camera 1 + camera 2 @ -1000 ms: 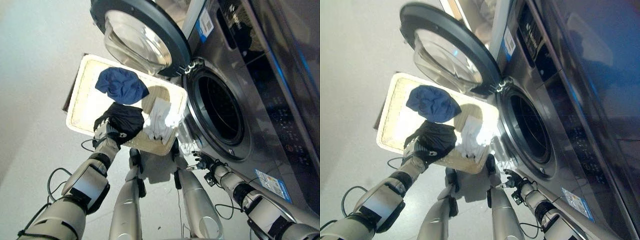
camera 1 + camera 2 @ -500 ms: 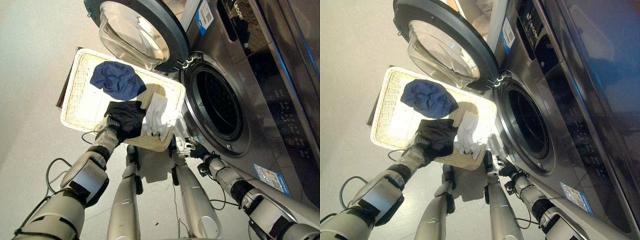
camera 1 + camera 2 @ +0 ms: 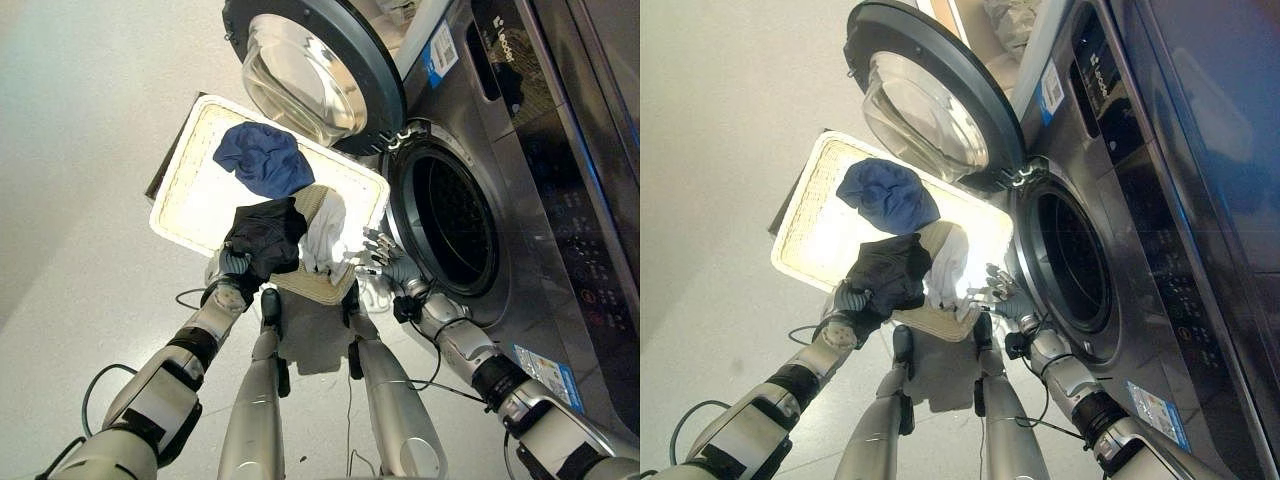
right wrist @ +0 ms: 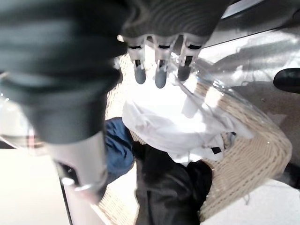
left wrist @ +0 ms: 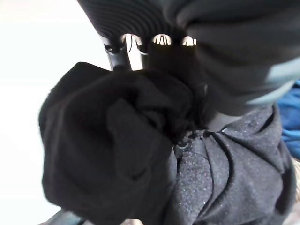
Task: Put the clothes into the washing machine.
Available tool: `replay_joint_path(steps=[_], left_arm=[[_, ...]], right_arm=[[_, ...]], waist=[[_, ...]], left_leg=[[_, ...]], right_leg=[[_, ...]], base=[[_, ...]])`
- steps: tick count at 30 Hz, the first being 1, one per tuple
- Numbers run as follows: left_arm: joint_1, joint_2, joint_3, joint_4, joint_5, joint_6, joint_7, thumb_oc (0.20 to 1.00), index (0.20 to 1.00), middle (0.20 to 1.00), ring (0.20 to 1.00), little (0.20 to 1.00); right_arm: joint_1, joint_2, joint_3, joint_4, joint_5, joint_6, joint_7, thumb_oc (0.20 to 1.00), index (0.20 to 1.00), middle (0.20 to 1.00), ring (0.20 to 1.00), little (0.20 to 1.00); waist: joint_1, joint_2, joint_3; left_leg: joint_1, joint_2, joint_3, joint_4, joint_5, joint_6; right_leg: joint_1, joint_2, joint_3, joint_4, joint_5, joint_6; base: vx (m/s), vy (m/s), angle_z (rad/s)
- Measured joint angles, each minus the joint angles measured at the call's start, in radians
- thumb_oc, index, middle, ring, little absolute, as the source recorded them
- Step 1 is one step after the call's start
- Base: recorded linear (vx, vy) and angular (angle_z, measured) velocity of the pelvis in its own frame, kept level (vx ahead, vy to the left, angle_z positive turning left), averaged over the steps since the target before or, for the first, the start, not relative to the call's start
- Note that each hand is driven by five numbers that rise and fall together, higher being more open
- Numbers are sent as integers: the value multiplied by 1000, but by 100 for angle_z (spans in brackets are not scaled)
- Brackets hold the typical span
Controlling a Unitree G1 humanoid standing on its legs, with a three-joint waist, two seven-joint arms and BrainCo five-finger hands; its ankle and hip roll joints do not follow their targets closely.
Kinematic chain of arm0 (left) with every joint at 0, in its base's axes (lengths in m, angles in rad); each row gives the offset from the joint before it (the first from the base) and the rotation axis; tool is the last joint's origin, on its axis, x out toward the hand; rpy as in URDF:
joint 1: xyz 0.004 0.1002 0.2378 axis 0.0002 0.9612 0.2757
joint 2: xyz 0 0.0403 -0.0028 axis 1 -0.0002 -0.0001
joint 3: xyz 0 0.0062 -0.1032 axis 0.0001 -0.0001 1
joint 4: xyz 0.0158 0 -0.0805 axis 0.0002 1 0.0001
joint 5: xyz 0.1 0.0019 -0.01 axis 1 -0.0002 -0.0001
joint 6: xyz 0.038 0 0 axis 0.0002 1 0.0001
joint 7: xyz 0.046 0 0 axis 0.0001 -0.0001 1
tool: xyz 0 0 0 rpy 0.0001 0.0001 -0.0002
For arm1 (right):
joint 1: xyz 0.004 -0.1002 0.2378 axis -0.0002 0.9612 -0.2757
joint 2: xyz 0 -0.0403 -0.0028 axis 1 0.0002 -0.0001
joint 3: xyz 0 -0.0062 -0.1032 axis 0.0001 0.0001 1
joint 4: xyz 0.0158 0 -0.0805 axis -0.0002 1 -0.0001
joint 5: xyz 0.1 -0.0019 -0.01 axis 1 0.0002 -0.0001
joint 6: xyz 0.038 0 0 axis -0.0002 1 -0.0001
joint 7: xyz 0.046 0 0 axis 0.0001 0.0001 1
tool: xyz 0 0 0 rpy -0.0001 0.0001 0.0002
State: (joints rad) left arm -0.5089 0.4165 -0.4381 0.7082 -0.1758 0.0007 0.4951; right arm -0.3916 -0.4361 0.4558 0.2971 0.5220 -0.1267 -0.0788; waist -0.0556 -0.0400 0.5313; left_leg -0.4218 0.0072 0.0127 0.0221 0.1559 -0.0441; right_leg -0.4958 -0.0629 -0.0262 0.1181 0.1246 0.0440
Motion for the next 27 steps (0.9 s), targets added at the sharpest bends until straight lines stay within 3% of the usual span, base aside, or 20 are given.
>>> replay_joint_path(steps=[2,4,9,12,16,23,27], left_arm=[[81,-10,25,-97,-64,-53,-22,200,200,200,200,200],[91,-14,26,-112,-158,-80,-88,200,200,200,200,200],[140,19,25,-322,-417,-135,-448,200,200,200,200,200],[120,29,-7,-400,-517,-143,-638,200,200,200,200,200],[50,80,-62,-486,-564,-118,-822,200,200,200,200,200],[10,162,-71,-506,-647,-62,-928,200,200,200,200,200],[9,172,-94,-507,-693,-23,-994,200,200,200,200,200]], right_arm=[[24,-16,-18,-68,-7,-11,9,1000,1000,1000,1000,1000],[-40,-11,-20,-57,-23,2,13,1000,1000,1000,1000,1000],[-99,-13,-14,-41,-167,45,7,1000,1000,1000,1000,1000],[-117,-16,2,6,-229,69,4,1000,1000,1000,1000,1000],[-178,-31,60,60,-265,91,9,1000,1000,1000,1000,1000],[-218,-33,110,61,-263,101,63,1000,1000,1000,1000,1000],[-227,-58,167,60,-384,116,90,1000,1000,1000,1000,1000]], waist=[[0,29,-7],[54,47,-11],[71,55,-10],[71,58,-8],[72,68,-3],[71,70,-2],[71,70,-2]], left_leg=[[28,7,-31,-19,8,-9],[24,12,-41,-21,-3,-15],[3,14,-61,-37,21,-23],[3,8,-68,-44,33,-16],[5,6,-77,-45,35,-16],[12,6,-83,-46,35,-17],[14,6,-86,-47,35,-17]], right_leg=[[49,2,-41,-29,-7,-5],[33,7,-48,0,-20,-15],[6,4,-73,22,-31,-17],[6,-1,-78,22,-34,-14],[16,-6,-95,17,-35,-13],[35,-5,-99,4,-35,-11],[38,-5,-101,0,-35,-11]], base=[[-30,-23,44],[-31,-18,11],[-16,-3,10],[-10,2,10],[3,-4,9],[1,-3,2],[0,-1,1]])
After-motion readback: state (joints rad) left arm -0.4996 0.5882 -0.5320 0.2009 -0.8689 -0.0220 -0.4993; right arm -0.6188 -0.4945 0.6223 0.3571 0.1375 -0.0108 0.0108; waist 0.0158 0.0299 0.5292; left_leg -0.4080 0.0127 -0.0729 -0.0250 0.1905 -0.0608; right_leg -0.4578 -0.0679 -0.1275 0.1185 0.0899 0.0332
